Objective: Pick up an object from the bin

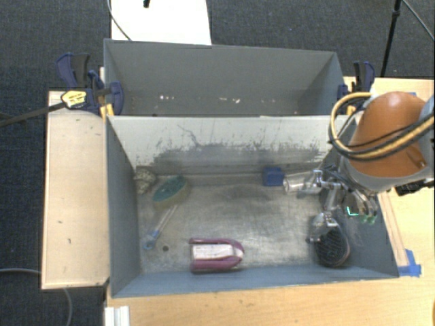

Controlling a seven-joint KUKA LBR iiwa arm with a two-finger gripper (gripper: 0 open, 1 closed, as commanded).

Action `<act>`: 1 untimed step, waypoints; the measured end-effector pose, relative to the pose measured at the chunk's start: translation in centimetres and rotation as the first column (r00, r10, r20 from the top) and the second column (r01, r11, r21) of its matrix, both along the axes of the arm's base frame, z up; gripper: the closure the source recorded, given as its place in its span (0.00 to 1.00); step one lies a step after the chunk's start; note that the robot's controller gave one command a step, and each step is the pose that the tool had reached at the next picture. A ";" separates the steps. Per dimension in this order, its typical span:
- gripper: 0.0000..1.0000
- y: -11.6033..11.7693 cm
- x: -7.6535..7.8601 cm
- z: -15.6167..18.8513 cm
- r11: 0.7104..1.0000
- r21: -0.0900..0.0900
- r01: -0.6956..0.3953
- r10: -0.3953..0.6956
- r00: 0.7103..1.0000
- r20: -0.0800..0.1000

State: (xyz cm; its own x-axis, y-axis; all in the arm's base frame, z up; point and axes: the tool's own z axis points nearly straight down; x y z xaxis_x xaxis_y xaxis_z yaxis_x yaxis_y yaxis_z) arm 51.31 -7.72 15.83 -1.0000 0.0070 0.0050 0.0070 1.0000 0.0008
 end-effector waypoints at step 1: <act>0.00 4.4 1.2 9.5 0.999 0.001 0.033 -0.033 0.999 0.017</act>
Offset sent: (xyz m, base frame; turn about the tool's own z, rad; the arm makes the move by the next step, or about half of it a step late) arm 0.0090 0.0420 0.0902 0.0372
